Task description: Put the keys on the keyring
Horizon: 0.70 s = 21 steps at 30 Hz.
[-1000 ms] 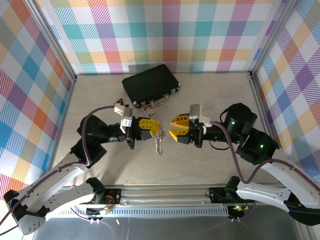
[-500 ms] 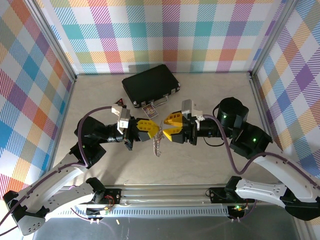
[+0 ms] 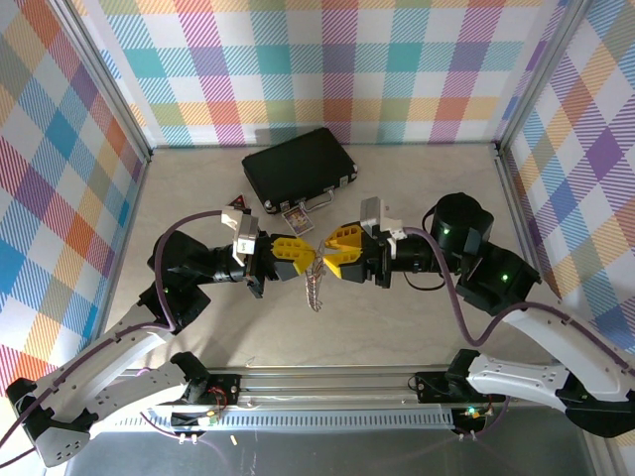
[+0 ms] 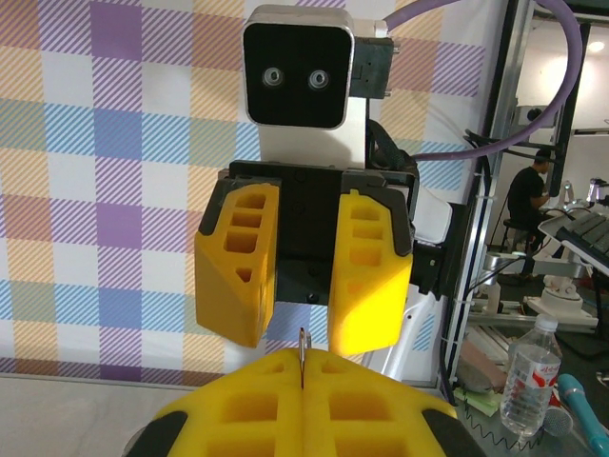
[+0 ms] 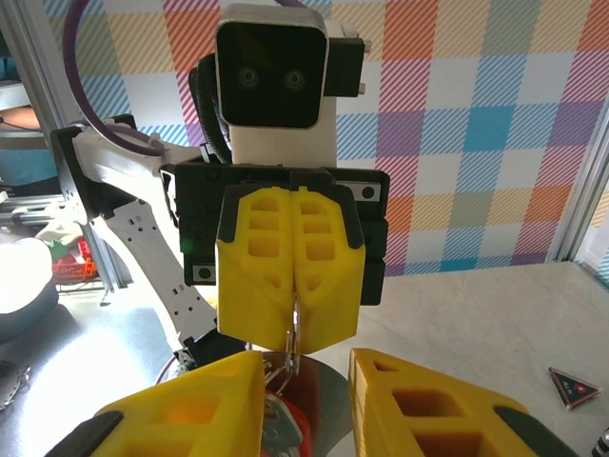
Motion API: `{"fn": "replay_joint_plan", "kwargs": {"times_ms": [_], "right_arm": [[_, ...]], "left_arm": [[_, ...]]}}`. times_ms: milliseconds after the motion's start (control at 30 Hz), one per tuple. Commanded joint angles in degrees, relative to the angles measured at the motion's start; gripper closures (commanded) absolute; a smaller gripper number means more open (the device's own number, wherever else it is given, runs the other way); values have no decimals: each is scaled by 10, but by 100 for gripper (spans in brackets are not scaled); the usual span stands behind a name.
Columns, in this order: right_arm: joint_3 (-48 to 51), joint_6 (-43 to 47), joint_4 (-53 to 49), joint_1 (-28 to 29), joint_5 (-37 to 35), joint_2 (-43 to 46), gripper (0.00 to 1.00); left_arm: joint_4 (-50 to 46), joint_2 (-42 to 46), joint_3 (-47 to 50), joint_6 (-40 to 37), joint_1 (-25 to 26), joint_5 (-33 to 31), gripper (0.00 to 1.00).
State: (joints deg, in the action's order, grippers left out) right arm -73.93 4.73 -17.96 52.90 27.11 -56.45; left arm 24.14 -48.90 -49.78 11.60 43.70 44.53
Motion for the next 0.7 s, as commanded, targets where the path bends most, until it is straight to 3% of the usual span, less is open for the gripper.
{"fn": "replay_joint_plan", "kwargs": {"times_ms": [0, 500, 667], "right_arm": [[1, 2, 13, -1, 11, -3, 72], [4, -5, 20, 0, 36, -15, 74], [4, -3, 18, 0, 29, -17, 81]], "left_arm": [[32, 4, -7, 5, 0, 9, 100], [26, 5, -4, 2, 0, 2, 100], [25, 7, -3, 1, -1, 3, 100]]}}
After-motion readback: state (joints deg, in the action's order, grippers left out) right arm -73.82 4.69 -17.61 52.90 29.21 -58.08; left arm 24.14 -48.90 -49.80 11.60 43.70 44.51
